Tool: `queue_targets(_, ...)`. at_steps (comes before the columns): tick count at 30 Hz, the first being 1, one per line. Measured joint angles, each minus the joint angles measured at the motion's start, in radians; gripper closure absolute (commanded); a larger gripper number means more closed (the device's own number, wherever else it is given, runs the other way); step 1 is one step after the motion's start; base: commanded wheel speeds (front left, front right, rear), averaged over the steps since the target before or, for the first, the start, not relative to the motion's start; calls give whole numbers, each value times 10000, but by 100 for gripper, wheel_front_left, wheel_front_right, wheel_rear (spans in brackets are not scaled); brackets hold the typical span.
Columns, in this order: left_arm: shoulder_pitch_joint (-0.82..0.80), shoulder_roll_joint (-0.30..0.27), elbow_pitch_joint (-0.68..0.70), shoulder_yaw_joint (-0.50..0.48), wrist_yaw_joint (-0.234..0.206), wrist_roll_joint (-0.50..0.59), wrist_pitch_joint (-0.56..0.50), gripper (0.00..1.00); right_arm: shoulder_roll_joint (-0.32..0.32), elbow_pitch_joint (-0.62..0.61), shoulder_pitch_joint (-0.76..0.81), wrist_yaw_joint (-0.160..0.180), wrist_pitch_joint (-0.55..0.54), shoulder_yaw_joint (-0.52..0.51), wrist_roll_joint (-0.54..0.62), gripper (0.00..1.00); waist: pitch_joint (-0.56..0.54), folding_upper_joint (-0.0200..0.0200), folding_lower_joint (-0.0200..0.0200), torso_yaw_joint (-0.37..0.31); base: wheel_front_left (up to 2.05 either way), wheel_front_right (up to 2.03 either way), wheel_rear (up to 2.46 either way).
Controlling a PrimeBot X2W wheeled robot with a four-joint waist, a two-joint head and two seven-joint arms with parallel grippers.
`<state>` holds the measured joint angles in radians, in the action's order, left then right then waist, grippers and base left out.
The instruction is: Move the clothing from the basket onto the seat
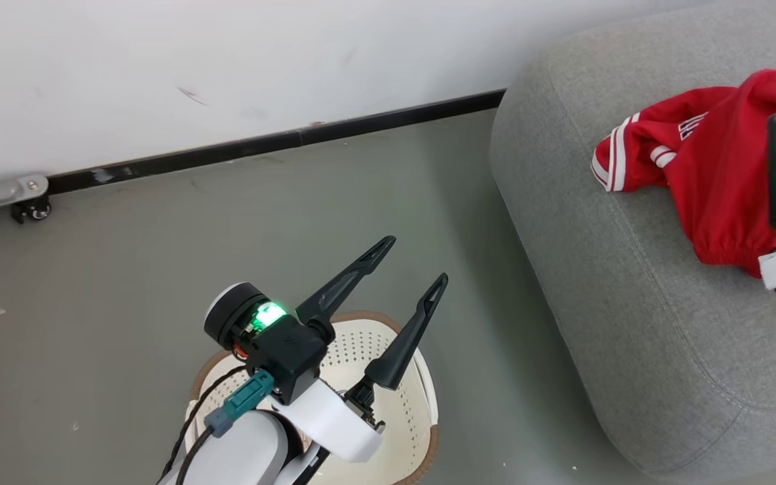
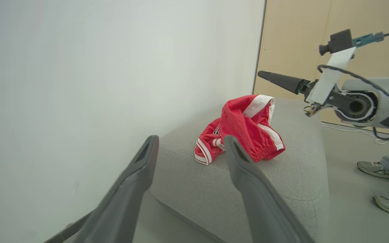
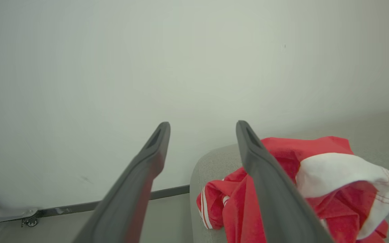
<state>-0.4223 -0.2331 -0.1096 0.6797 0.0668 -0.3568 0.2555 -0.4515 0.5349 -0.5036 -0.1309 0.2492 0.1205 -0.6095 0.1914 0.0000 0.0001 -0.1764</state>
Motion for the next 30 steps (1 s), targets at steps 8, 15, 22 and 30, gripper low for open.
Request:
queue_targets(8, 448, -2, 136, -581, -267, -113, 0, 0, 203, -1081, 433, 2, 4, 2, 105, 0, -313, 0, 0, 381, 0, 0, 0)
queue_targets(15, 907, -8, 219, -1156, -487, -199, 0, 0, 571, -2203, 955, 2, 29, -182, 297, 0, -554, 0, 0, 750, 0, 0, 0)
queue_targets(22, 1350, 90, 263, -1743, -717, -663, 0, 0, 796, -2562, 1604, 2, 29, -384, 598, 0, -727, 0, 0, 1107, 0, 0, 0)
queue_targets(30, 1820, 161, 136, -2508, -941, -874, 0, 0, 1127, -3154, 2119, 2, 31, -1137, 918, 0, -922, 0, 0, 1594, 0, 0, 0)
